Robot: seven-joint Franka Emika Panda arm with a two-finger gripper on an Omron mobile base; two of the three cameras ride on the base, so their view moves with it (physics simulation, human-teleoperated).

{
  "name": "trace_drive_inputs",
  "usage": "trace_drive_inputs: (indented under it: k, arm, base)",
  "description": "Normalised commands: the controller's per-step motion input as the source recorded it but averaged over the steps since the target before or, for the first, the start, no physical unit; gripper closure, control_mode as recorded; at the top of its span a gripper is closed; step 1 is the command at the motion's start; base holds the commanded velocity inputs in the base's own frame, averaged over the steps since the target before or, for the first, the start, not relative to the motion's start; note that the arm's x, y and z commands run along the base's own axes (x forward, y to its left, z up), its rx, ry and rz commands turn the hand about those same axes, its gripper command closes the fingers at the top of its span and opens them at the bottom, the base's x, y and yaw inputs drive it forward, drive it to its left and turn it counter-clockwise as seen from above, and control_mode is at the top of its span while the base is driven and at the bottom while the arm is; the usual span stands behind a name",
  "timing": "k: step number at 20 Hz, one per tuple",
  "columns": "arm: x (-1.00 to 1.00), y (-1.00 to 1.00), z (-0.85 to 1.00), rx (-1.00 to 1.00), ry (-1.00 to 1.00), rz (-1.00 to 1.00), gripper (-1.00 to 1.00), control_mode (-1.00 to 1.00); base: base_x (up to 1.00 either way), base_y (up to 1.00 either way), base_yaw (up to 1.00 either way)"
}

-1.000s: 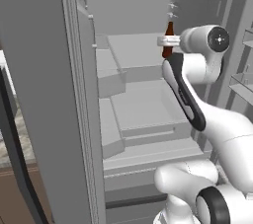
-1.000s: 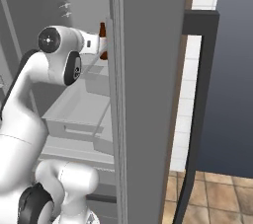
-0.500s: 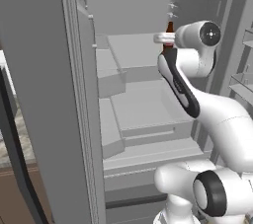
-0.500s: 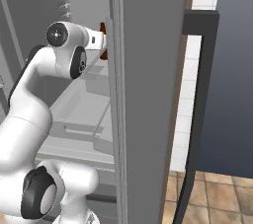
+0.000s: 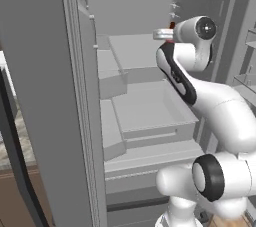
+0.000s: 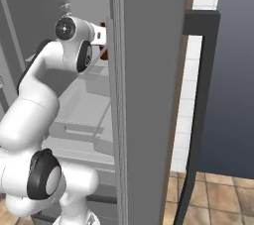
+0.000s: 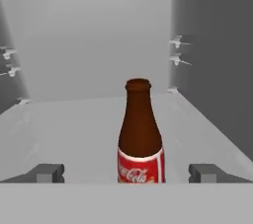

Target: Open the fridge, grab two sodas, and place both sodas inside the bowl with ice on the dining counter.

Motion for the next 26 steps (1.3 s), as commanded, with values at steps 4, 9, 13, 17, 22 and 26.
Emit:
trace_drive_inputs:
  k: [4,9,13,17,22,26]
  arm:
    - [0.22,-0.16,-0.04,0.00,0.00,0.00,-1.00,-1.00]
    - [0.19,-0.05,0.00,0.00,0.00,0.00,-1.00,-1.00]
    - [0.24,0.00,0.00,0.00,0.00,0.00,-1.00,-1.00]
    - [0.25,-0.04,-0.07,0.00,0.00,0.00,-1.00,-1.00]
    - [0.19,-0.11,-0.32,0.01,0.00,0.01,1.00,-1.00]
    - [0.11,-0.04,-0.33,0.00,0.00,0.02,1.00,-1.00]
  base:
    - [0.00,0.00,0.00]
    - [0.00,0.00,0.00]
    - [0.00,0.00,0.00]
    - [0.00,0.00,0.00]
    - [0.00,0.00,0.00]
    - [0.00,0.00,0.00]
